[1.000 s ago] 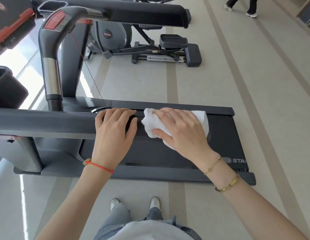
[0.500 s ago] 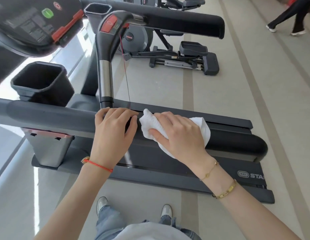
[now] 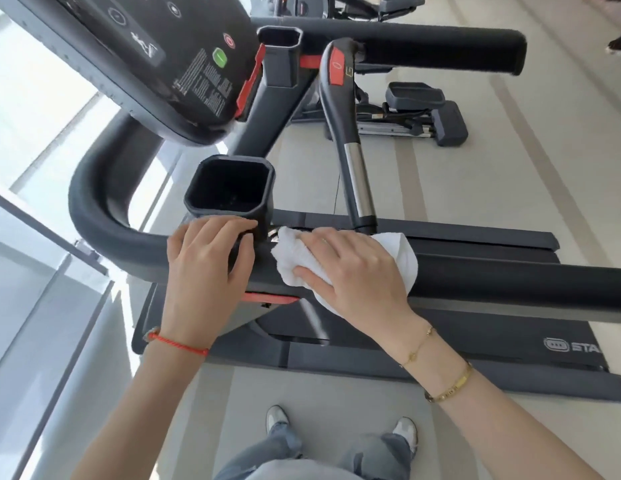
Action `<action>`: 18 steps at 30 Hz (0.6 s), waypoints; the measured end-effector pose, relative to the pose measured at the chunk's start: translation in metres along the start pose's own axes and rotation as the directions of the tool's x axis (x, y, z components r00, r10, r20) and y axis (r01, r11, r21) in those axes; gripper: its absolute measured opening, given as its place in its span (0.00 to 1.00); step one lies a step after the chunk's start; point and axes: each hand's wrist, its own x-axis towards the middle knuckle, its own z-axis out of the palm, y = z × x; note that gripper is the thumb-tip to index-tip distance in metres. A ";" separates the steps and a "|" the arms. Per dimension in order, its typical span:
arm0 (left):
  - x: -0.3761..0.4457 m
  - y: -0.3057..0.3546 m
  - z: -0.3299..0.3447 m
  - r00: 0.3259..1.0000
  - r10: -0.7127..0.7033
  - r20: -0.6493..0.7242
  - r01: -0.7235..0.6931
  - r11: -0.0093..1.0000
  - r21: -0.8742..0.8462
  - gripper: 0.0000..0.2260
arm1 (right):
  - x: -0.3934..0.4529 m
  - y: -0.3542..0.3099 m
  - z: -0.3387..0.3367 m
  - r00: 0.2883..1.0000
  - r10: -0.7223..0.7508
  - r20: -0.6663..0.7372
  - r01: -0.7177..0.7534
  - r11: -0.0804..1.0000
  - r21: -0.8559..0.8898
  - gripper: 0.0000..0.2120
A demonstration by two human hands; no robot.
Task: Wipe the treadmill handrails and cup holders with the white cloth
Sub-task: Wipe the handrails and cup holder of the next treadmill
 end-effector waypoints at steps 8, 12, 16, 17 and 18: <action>0.000 -0.072 -0.016 0.999 -0.027 0.045 0.026 1.000 0.016 0.08 | 0.042 -0.069 0.023 0.999 -0.034 0.017 0.033 0.999 0.015 0.20; 0.003 -0.075 -0.017 0.999 -0.006 0.040 0.007 0.999 -0.034 0.11 | 0.016 -0.042 0.007 1.000 0.016 -0.005 -0.016 1.000 -0.011 0.19; 0.001 -0.074 -0.015 0.999 -0.009 0.034 0.011 0.998 -0.059 0.11 | 0.026 -0.048 0.004 0.989 0.149 0.022 -0.150 0.989 0.013 0.18; 0.002 -0.075 -0.015 0.999 -0.006 0.039 0.009 0.998 -0.062 0.11 | 0.035 -0.059 0.009 0.989 0.137 0.050 -0.138 0.990 0.021 0.18; 0.001 -0.077 -0.014 0.999 0.001 0.044 0.002 0.998 -0.063 0.10 | 0.044 -0.071 0.014 0.992 0.110 0.065 -0.112 0.993 0.024 0.19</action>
